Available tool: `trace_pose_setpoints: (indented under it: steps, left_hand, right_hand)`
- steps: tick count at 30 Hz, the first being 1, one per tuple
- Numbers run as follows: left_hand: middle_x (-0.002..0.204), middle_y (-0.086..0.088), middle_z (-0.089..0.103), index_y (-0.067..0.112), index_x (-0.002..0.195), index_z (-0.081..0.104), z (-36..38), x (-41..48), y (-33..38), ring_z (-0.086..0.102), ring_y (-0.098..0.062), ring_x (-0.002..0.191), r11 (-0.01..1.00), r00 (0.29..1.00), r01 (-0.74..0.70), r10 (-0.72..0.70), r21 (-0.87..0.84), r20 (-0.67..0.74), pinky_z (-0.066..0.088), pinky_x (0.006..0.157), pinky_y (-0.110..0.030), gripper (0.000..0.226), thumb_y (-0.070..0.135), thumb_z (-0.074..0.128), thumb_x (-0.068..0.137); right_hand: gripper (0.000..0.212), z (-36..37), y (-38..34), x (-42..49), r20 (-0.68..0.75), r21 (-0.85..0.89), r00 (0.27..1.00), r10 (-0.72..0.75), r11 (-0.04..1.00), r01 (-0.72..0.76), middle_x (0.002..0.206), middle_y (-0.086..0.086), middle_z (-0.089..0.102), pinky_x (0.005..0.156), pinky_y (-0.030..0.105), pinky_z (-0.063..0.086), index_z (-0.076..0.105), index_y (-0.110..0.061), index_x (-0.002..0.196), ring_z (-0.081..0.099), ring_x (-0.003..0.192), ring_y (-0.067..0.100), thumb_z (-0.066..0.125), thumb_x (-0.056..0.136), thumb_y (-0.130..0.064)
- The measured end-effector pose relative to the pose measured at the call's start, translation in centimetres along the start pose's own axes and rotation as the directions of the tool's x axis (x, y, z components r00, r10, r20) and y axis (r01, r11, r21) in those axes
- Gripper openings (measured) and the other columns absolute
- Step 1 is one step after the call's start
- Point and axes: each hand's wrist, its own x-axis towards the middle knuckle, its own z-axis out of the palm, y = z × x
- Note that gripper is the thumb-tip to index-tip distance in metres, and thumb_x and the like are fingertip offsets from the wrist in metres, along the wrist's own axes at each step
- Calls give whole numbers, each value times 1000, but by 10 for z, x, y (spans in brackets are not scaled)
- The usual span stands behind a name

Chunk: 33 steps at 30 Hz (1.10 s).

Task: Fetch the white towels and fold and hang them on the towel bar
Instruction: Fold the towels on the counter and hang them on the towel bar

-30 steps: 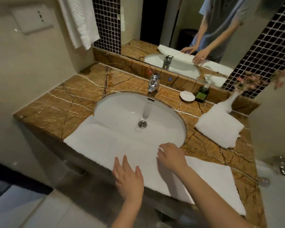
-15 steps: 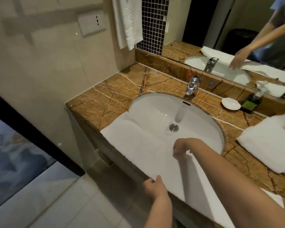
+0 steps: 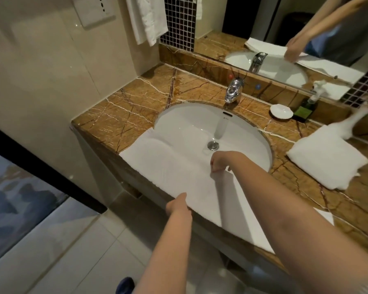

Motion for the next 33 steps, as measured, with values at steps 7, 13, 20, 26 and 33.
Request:
trace_pose_setpoints:
  steps: [7,13,20,26,33]
  left_hand:
    - [107,-18,63,2,127,52,-8,-24,16,62,-24,73,999,996,37,-40,40,83,50,53,-31,43,0,62,86]
    - [121,-19,60,3,134,46,-11,-48,44,64,-31,94,1000,991,-20,20,-3,135,52,62,-32,50,-2,61,86]
    - [121,-18,62,3,128,51,-10,-87,125,65,-32,99,983,964,-180,181,-20,196,54,52,-34,48,3,66,82]
    - [106,-14,64,0,118,55,-6,-134,220,63,-25,94,940,920,-339,327,20,218,56,76,-34,42,5,69,79]
    - [55,2,48,17,75,53,-14,-198,321,43,-10,44,729,701,-677,594,106,394,33,36,-11,17,5,63,82]
  right_hand:
    - [54,-11,-12,-48,-72,27,997,1,1000,1,125,11,55,63,30,54,57,-7,122,63,103,28,67,77,-34]
    - [38,-46,-25,-99,-103,87,990,-94,991,104,117,13,67,86,37,55,64,-5,118,67,104,28,67,85,-23]
    - [38,-113,-38,-164,-185,331,965,-184,913,237,115,8,64,96,44,51,57,-3,125,63,106,26,64,91,-20]
    - [17,-171,-63,-216,-367,509,904,-220,765,394,106,5,65,97,41,49,61,-10,105,61,99,22,64,90,-18]
    - [18,-235,-94,-269,-507,589,814,-283,576,567,88,8,60,76,31,54,66,-6,104,58,80,19,67,88,-16]
